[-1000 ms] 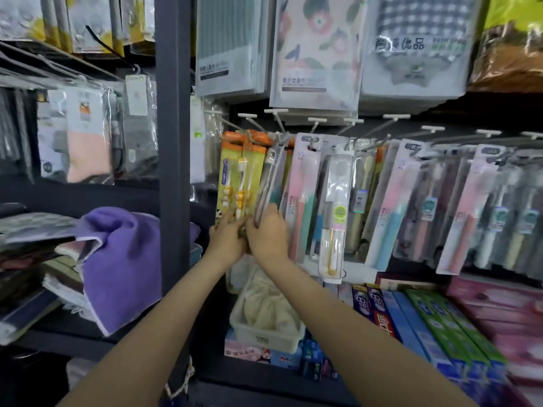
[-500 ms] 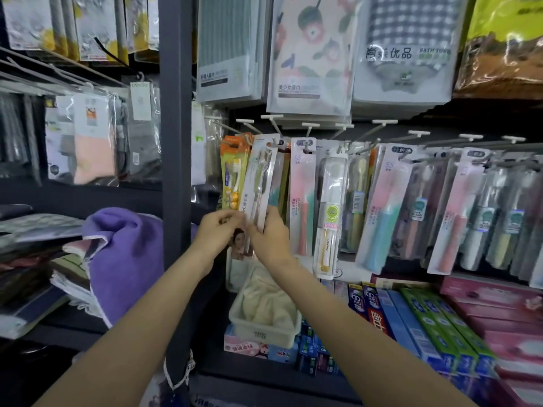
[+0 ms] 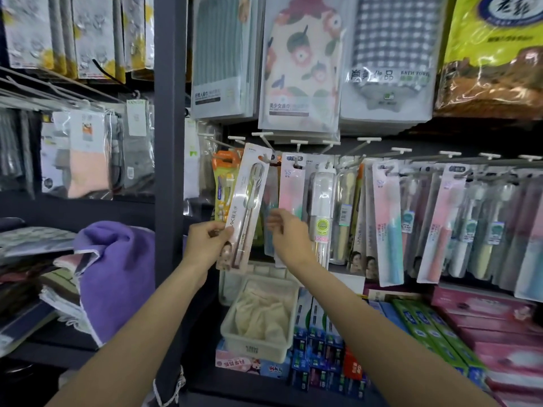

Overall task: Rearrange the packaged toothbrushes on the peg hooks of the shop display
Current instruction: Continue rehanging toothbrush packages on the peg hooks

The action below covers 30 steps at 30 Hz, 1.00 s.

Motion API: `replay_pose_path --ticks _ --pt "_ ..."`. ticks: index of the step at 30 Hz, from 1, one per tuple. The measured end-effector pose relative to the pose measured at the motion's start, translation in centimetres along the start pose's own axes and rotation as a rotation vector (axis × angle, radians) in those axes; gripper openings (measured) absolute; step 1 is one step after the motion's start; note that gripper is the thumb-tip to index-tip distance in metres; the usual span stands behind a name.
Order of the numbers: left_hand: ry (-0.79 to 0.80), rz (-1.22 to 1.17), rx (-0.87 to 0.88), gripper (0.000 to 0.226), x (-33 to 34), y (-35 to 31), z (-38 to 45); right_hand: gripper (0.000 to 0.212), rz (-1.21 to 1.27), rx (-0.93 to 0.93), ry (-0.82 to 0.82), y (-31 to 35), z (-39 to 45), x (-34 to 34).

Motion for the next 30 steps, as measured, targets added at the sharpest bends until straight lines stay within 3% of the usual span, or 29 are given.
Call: replay_pose_path --ticks 2,6,14,20,25,30 --pt "-0.034 0.060 0.033 0.005 -0.7 -0.5 0.2 0.036 -0.076 0.028 0.076 -0.3 1.0 1.3" --pt "-0.085 0.216 0.148 0.005 -1.6 -2.0 0.4 0.042 -0.134 0.160 0.050 -2.2 2.7 2.5" --pt "-0.124 0.391 0.255 0.007 -2.0 -3.2 0.0 0.043 0.030 0.331 -0.019 -4.3 4.3 5.2" --pt "-0.094 0.382 0.278 0.008 -1.7 -3.3 0.0 0.027 0.072 0.348 -0.082 -4.0 4.4 4.9" --pt "-0.076 0.327 0.205 0.007 -1.3 -2.8 0.0 0.037 0.119 0.264 -0.016 -1.7 2.8 4.3" --pt "0.036 0.074 0.093 0.019 -0.5 -1.9 -0.9 0.045 0.090 0.200 0.083 -0.5 1.4 2.1"
Point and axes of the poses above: each hand's wrist, its own z-axis towards the middle knuckle, its own x-axis out of the palm, y = z × x, the point moved 10 cm from there along z, towards the middle knuckle, and after that the axes turned 5 degrees about -z, right-handed, at the moved point
